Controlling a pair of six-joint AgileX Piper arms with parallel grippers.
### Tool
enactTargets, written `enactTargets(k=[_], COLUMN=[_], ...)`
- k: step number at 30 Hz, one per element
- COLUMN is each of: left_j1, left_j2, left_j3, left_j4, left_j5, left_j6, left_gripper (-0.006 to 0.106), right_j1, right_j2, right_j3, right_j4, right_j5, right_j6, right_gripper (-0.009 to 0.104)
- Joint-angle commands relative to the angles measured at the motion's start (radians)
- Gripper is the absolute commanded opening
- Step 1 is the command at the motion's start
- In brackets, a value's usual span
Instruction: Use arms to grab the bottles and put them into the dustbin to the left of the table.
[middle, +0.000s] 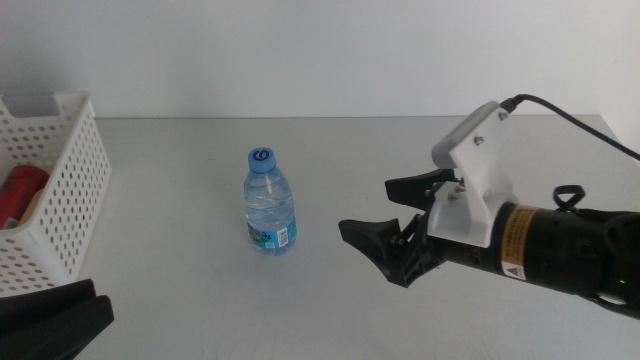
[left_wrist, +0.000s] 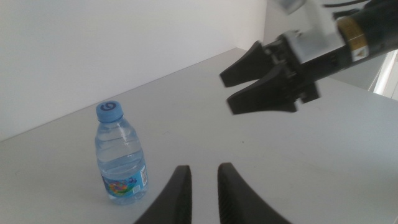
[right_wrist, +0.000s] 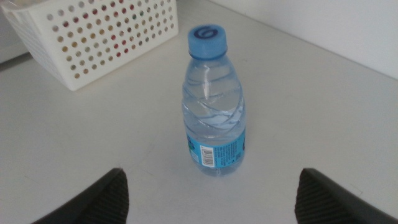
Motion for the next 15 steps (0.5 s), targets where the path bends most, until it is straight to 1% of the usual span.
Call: enactTargets(k=[1,2,4,6,9,12,14,15], left_j1=[-0.007,-0.007,-0.007,-0.007,-0.007,-0.007,-0.007,-0.007], left_j2=[0.011,0.011,0.011,0.011,0.011,0.011,0.011,0.011], left_j3=[-0.029,-0.029,-0.029,-0.029,-0.029,-0.029,-0.029,-0.029], left_j4=[-0.007,-0.007,-0.007,-0.007,-0.007,-0.007,-0.007,-0.007], left_j5=[-0.083,-0.083,-0.083,-0.083,-0.083,-0.083,-0.083,-0.083], left_j6=[-0.008,-0.008,-0.008,-0.008,-0.008,-0.008,-0.008,-0.008], left_gripper=[0.018,0.018,0.018,0.018,0.018,0.018,0.018,0.018], right_j1=[-0.009,-0.009,-0.009,-0.009,-0.009,-0.009,-0.009,-0.009], right_j2=[-0.116,-0.151,-0.220,-0.299,-0.428,-0.534,-0.593,-0.619], right_j3=[0.012,0.030,0.063,0.100,0.132,0.134,0.134,0.134], right_j4=[-0.048,-0.061,-0.046,0.032,0.226,0.482,0.656,0.730], right_j5=[-0.034,-0.032,-0.015,0.030,0.155,0.353,0.468,0.506], right_j6=[0.057,0.087,0.136,0.125,-0.008,-0.244,-0.442,-0.543], right_gripper=[0.079,0.079,0.079,0.079,0.079,0.079,0.079,0.079])
